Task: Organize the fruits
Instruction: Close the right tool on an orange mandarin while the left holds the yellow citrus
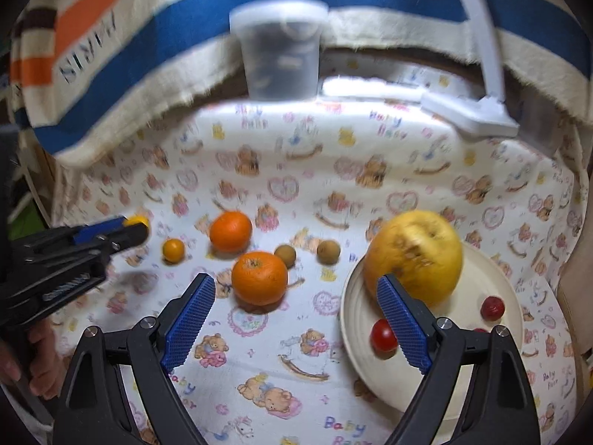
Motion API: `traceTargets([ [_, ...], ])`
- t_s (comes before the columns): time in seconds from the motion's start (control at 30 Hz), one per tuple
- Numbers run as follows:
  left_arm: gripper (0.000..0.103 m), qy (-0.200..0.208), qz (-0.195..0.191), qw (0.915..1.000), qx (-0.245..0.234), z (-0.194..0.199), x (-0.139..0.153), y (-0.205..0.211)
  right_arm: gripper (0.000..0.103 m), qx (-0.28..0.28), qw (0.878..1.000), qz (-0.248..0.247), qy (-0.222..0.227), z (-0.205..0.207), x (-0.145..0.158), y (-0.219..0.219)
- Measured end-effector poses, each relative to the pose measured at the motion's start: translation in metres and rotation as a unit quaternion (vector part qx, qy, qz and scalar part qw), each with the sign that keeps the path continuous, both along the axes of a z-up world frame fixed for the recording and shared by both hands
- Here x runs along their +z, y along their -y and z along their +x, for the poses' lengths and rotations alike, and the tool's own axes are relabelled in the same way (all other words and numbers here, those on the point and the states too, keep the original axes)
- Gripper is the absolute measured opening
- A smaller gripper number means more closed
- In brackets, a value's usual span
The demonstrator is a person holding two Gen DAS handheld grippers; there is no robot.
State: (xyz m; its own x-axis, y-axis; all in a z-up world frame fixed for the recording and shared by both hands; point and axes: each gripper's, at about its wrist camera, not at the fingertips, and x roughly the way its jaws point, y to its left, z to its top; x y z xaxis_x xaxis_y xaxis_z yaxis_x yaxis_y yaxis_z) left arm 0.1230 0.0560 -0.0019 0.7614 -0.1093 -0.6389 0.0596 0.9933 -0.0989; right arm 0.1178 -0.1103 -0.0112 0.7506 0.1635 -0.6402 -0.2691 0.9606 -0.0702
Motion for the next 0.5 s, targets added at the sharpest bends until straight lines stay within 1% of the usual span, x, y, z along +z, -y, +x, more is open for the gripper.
traceTargets([
  [0.1,0.028,-0.007,-0.003,0.9999,0.007,0.003,-0.004,-0.004,0.090,0.016,1.000,-0.005,-0.022,0.011,-0.010,-0.013],
  [0.2,0.028,-0.010,-0.003,0.9998,0.016,0.005,-0.007,-0.009,0.090,0.014,0.999,-0.009,-0.040,0.023,-0.021,-0.022],
  [0.27,0.028,-0.010,0.004,0.9997,0.021,0.008,-0.010,-0.010,0.090,0.014,0.999,-0.010,-0.048,0.029,-0.027,-0.027],
  [0.33,0.028,-0.017,0.012,0.9994,0.028,0.010,-0.015,-0.011,0.090,0.018,0.998,-0.020,-0.048,0.033,-0.031,-0.032],
  [0.43,0.028,-0.020,0.001,0.9995,0.024,0.010,-0.015,-0.012,0.090,0.021,0.998,-0.039,-0.047,0.037,-0.037,-0.039],
  [0.5,0.028,-0.018,0.001,0.9996,0.023,0.010,-0.014,-0.011,0.090,0.021,0.998,-0.043,-0.049,0.040,-0.041,-0.041],
])
